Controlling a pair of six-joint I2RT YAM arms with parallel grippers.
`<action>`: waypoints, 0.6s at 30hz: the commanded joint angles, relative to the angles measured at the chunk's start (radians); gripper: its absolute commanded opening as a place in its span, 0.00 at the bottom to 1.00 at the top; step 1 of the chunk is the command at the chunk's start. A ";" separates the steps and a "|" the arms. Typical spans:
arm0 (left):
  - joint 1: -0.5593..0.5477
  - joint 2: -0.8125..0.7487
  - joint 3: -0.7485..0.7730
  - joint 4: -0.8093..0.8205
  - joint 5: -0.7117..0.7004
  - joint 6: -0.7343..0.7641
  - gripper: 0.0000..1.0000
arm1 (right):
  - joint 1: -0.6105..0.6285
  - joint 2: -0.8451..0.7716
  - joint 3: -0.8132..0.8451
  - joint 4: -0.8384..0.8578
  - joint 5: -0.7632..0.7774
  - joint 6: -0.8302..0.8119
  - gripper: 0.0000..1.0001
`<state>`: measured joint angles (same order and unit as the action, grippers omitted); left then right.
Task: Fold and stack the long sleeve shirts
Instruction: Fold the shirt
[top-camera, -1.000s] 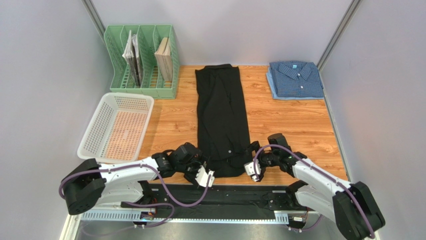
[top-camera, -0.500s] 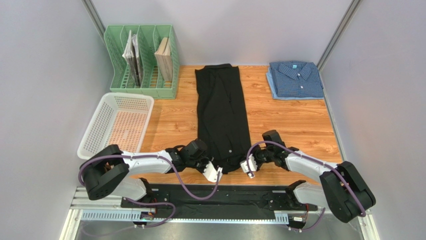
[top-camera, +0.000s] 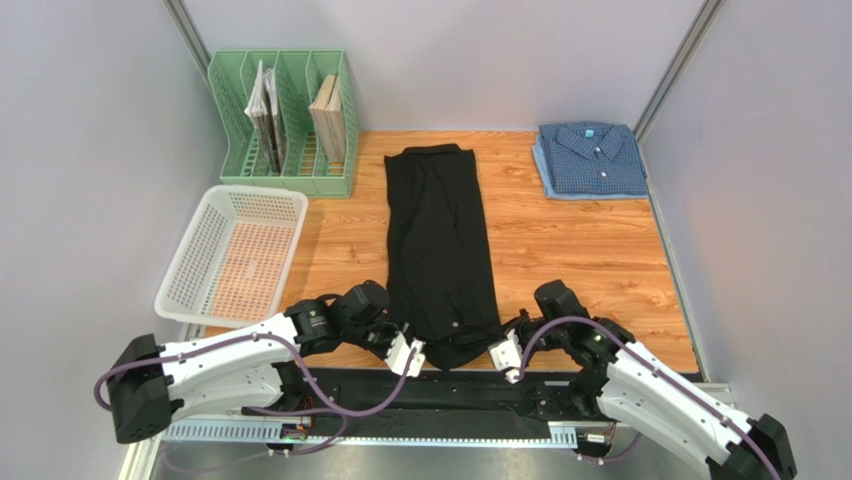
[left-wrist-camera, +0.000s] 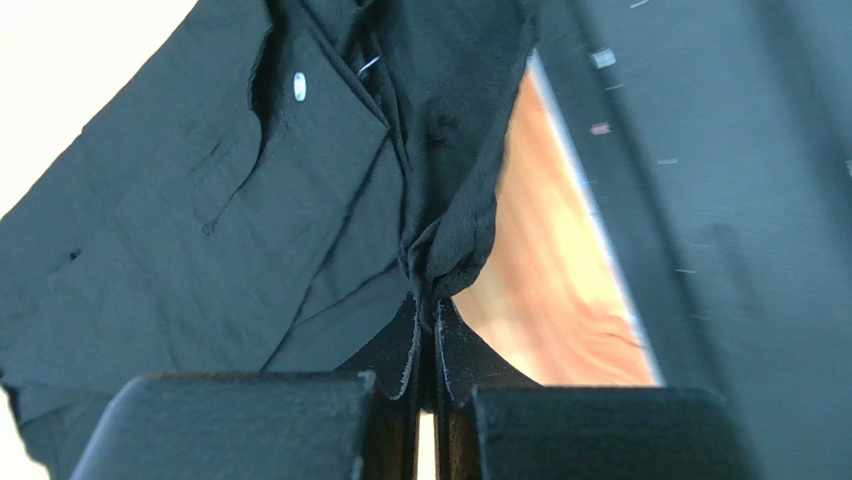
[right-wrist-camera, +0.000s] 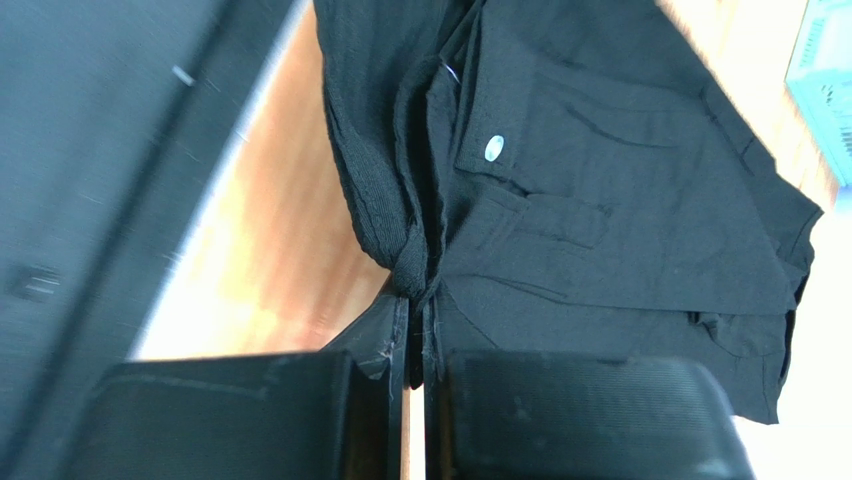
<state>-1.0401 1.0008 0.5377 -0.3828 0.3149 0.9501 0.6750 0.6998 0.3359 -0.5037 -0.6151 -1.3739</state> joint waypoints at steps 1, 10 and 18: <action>-0.008 -0.071 0.002 -0.142 0.092 -0.085 0.00 | 0.066 -0.101 0.017 -0.137 0.044 0.208 0.00; 0.002 -0.134 0.033 -0.168 0.072 -0.113 0.00 | 0.064 -0.033 0.120 -0.079 0.080 0.314 0.00; 0.265 0.036 0.281 -0.252 0.182 -0.056 0.00 | -0.096 0.286 0.412 -0.055 0.040 0.273 0.00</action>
<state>-0.8829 0.9440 0.6727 -0.6113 0.4122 0.8661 0.6796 0.8452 0.5964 -0.6098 -0.5346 -1.0916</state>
